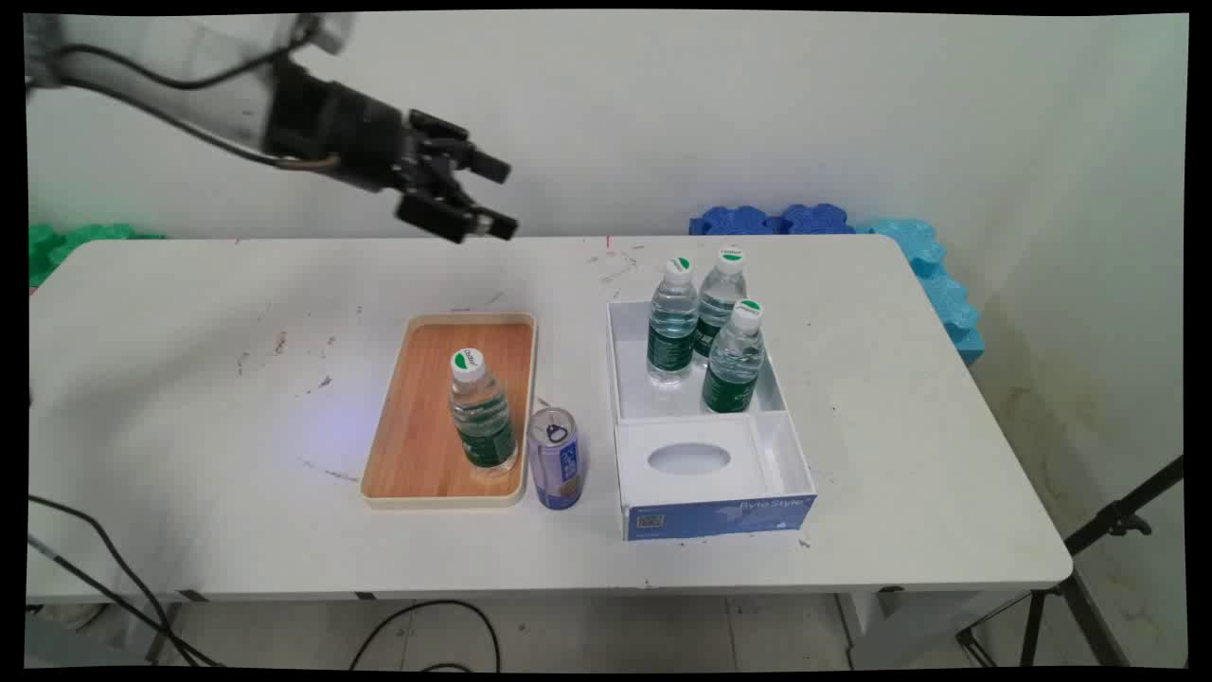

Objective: Pick up the green bottle from the white box

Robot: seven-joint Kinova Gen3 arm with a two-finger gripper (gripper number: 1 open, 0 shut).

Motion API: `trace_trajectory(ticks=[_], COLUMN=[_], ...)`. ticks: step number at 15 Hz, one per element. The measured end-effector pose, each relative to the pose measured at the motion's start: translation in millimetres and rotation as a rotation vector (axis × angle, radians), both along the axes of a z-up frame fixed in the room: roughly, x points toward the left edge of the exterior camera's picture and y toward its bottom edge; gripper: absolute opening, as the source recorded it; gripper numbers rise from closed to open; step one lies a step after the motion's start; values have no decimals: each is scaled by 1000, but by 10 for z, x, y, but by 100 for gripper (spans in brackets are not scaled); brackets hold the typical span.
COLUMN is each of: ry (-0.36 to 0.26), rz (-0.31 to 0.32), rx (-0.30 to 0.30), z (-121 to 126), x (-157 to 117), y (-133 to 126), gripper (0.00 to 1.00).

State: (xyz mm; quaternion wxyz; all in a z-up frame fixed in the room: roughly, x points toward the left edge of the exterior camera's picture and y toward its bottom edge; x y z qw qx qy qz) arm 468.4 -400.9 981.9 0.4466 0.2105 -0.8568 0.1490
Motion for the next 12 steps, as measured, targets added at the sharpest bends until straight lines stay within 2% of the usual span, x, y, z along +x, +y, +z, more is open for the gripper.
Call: trace_trajectory(ticks=[4, 9, 12], ry=[-25, -64, -74], rz=[-3, -16, -19], rx=[1, 56, 81], z=[-227, -641, -819], x=[-358, -850, -1024], y=[-370, -767, -904], gripper=[100, 100, 100])
